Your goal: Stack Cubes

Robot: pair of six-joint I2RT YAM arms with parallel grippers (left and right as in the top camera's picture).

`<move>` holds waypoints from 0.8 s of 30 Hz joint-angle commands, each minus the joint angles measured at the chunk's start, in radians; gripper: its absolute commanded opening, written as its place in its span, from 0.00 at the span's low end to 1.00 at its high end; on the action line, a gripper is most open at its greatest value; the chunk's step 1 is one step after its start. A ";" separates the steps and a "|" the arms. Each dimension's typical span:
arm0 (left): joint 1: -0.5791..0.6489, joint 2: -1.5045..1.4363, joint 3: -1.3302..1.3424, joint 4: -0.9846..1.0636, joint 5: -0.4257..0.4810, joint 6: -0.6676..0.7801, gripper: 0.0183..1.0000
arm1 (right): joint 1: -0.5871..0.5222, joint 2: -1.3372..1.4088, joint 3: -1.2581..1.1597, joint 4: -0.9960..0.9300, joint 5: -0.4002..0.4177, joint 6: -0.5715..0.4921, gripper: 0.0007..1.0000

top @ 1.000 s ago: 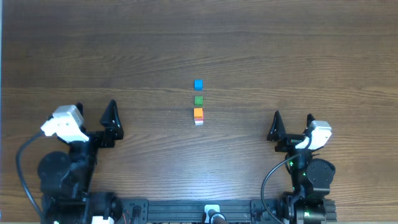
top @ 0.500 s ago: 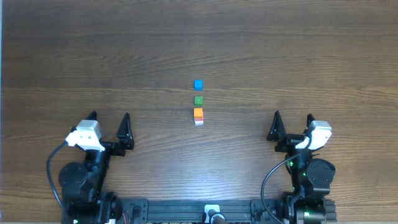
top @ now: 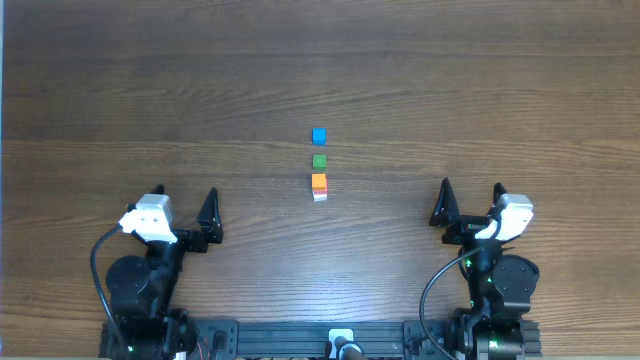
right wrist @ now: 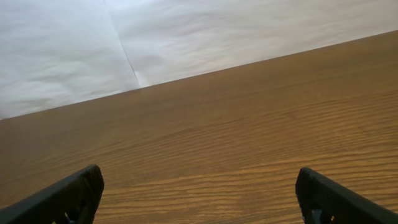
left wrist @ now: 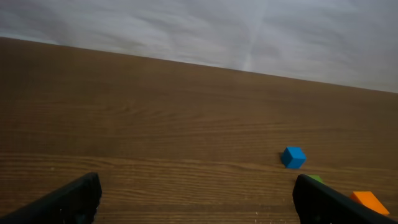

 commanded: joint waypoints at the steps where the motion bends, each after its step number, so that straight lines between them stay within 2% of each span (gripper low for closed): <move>1: -0.003 -0.011 -0.008 0.006 0.008 0.014 1.00 | 0.002 -0.010 -0.008 0.003 -0.011 -0.001 0.99; 7: -0.003 -0.011 -0.011 0.011 0.008 0.014 1.00 | 0.002 -0.010 -0.008 0.003 -0.011 -0.001 0.99; 12: -0.003 -0.011 -0.077 0.183 0.008 0.014 1.00 | 0.002 -0.010 -0.008 0.003 -0.011 -0.001 0.99; 24: -0.004 -0.011 -0.078 0.182 0.008 0.014 1.00 | 0.002 -0.010 -0.008 0.003 -0.011 -0.001 0.99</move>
